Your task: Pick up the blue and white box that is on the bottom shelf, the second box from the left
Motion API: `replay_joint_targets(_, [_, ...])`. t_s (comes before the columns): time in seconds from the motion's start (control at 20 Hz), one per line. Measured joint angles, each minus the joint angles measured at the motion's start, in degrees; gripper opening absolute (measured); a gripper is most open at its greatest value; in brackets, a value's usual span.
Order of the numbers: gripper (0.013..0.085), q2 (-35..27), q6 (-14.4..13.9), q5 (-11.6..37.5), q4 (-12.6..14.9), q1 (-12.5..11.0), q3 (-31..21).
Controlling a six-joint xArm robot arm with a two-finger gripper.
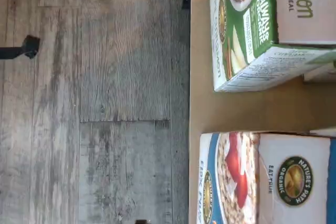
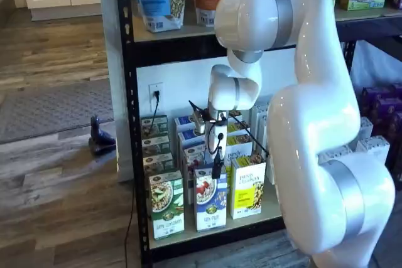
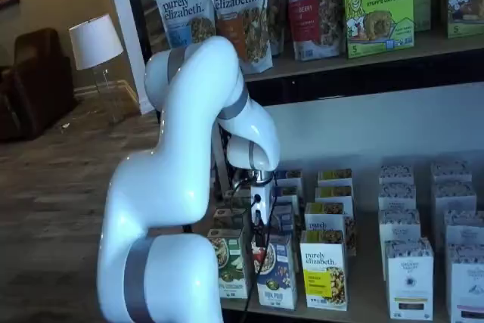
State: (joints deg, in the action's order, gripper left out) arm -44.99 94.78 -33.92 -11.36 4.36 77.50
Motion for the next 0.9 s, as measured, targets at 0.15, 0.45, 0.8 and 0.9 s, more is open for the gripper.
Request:
replay_joint_targets(0.15, [0.0850, 0.0, 0.8, -1.9, -0.4, -0.6, 1.0])
replay_joint_targets(0.45, [0.0850, -0.1, 1.0, -2.6, 0.4, -1.6, 1.7])
replay_joint_targets(0.8, [0.0850, -2.5, 1.1, -3.2, 0.5, -1.8, 4.6])
replay_joint_targets(0.9, [0.0850, -3.5, 1.1, -3.1, 0.4, -1.7, 5.7])
